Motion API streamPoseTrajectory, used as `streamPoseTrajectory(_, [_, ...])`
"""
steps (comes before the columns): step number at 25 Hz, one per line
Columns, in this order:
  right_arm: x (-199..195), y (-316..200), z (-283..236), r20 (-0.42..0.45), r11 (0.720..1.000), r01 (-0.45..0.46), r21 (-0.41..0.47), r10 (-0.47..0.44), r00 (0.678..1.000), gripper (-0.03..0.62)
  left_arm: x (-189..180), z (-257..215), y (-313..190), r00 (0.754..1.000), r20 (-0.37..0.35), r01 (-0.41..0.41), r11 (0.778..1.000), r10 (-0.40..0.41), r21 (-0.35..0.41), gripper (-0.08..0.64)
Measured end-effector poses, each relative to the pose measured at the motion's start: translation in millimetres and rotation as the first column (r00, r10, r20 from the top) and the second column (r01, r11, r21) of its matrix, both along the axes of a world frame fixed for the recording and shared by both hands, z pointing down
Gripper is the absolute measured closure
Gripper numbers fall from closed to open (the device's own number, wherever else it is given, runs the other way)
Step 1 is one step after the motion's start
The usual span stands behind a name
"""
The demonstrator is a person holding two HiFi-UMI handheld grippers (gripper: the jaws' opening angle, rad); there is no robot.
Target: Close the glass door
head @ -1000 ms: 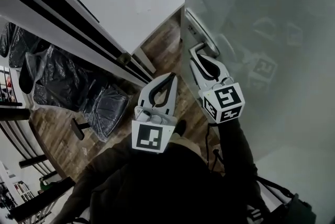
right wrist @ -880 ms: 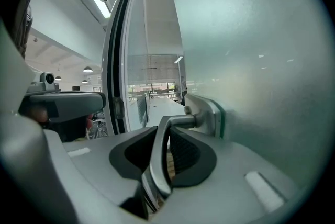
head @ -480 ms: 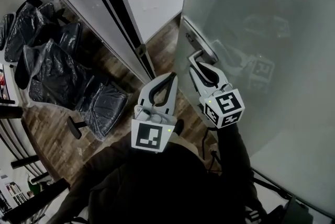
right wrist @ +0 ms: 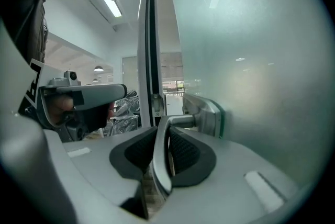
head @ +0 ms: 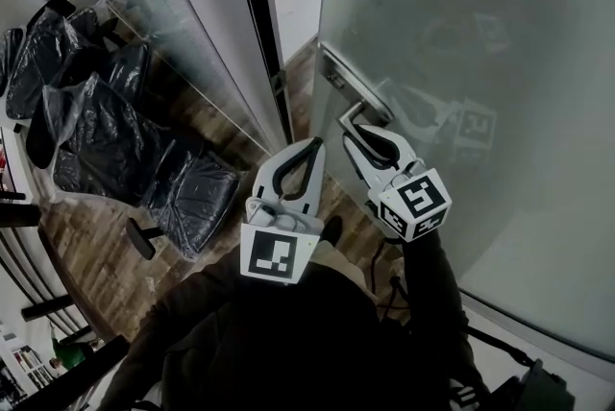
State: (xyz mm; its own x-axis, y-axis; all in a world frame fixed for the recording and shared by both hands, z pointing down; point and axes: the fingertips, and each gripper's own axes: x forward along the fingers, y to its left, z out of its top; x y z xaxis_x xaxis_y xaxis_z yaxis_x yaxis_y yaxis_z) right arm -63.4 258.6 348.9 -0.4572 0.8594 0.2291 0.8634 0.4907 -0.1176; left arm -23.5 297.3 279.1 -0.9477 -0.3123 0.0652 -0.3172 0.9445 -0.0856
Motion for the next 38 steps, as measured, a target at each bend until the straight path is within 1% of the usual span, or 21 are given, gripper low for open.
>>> streamPoseTrajectory(5, [22.8, 14.5, -6.4, -0.006, 1.0, 0.027, 0.005, -0.027, 1.0, 0.526, 17.4, 3.1, 18.3, 0.999, -0.036, -0.001, 1.0, 0.002, 0.018, 0.563])
streamPoseTrajectory(10, [41.0, 22.3, -3.5, -0.003, 0.998, 0.055, 0.0, -0.055, 0.998, 0.526, 24.9, 2.8, 12.9, 1.0, -0.021, -0.008, 1.0, 0.008, 0.016, 0.563])
streamPoseTrajectory(13, [54.6, 27.8, 0.7, 0.009, 0.998, 0.071, 0.002, -0.071, 0.997, 0.526, 37.1, 7.6, 15.0, 1.0, -0.013, 0.012, 1.0, -0.012, 0.029, 0.563])
streamPoseTrajectory(20, [73.4, 32.7, -1.0, 0.007, 0.995, 0.096, -0.003, -0.095, 0.995, 0.526, 51.8, -4.5, 21.5, 0.998, 0.005, 0.061, 0.998, -0.061, 0.007, 0.563])
streamPoseTrajectory(23, [83.0, 34.8, -3.7, 0.008, 0.995, 0.102, -0.004, -0.102, 0.995, 0.526, 61.9, -9.9, 22.3, 0.998, 0.011, 0.069, 0.998, -0.069, 0.003, 0.563])
streamPoseTrajectory(32, [87.9, 36.4, -6.6, 0.003, 0.994, 0.113, 0.001, -0.113, 0.994, 0.528, 67.2, -15.0, 16.8, 0.997, 0.016, 0.081, 0.997, -0.081, 0.005, 0.563])
streamPoseTrajectory(38, [88.1, 36.8, -2.5, 0.003, 0.993, 0.118, -0.001, -0.118, 0.993, 0.526, 67.4, -18.9, 14.2, 0.995, 0.041, 0.093, 0.996, -0.093, 0.009, 0.563])
